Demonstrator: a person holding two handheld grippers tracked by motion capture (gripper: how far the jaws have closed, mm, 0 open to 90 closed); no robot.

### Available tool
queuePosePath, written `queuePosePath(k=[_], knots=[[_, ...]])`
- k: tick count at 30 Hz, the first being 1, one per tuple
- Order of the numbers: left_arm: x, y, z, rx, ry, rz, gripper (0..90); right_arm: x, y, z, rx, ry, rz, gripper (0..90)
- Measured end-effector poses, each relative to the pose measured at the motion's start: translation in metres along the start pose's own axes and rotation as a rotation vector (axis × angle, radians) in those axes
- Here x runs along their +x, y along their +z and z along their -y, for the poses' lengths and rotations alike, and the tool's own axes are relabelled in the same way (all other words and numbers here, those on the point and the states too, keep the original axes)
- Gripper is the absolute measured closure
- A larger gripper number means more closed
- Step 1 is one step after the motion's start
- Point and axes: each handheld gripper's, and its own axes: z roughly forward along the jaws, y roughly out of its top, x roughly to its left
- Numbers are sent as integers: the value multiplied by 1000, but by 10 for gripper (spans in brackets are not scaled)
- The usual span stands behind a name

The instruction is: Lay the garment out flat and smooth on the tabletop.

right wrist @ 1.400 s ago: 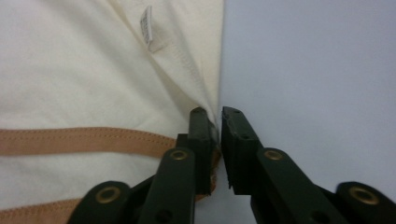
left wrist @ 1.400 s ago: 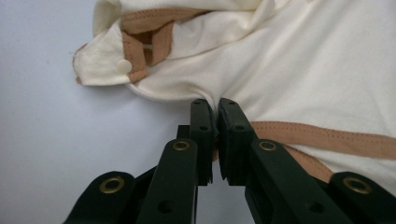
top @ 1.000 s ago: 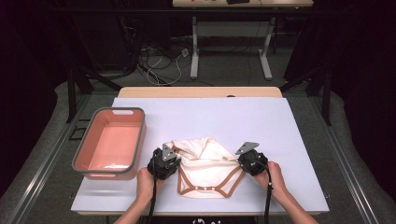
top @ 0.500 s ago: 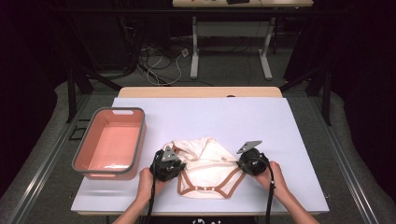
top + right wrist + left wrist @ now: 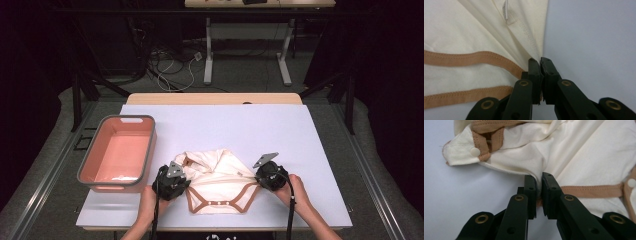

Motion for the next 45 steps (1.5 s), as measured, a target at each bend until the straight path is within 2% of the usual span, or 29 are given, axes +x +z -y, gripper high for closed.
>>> queuePosePath(k=[4,6,9,10,11,12,14,15,18,19,23,26,30,36,39,44,45], knots=[[-2,-6,5,22,-6,20,829,2,-2,-1,16,-19,-12,875],[-3,-7,3,36,21,6,814,5,-2,-2,30,-28,-20,864],[-7,-8,0,41,39,-12,691,5,-1,-2,23,-29,-29,735],[-7,-8,0,41,39,-12,630,5,-1,-2,23,-29,-29,735],[-7,-10,-1,38,48,-17,630,5,-1,-3,16,-26,-32,653],[-8,-12,-2,29,53,-23,556,4,-1,-3,10,-16,-40,621],[-9,-14,-4,10,65,-32,470,3,-4,-4,-1,-17,-48,510],[-10,-15,-6,-7,69,-40,405,4,-5,-5,-27,-12,-54,453],[-11,-13,-7,-22,70,-48,385,5,-6,-7,-45,-13,-52,399],[-12,-12,-8,-27,71,-49,373,7,-7,-8,-79,-9,-62,374],[-12,-8,-10,-49,74,-70,368,10,-9,-11,-105,-18,-52,385],[-10,-4,-10,-44,76,-74,392,13,-8,-13,-123,-39,-43,426],[-7,1,-7,-25,83,-51,504,18,-6,-17,-137,-68,-36,509],[-9,5,-6,5,100,-39,587,22,-2,-21,-149,-94,-24,577],[-10,8,-6,20,103,-23,626,24,-1,-26,-147,-105,-27,575],[-10,8,-5,16,93,-8,658,28,2,-36,-152,-118,-37,557],[-10,8,-5,17,93,-5,674,30,7,-42,-139,-140,-38,550]])
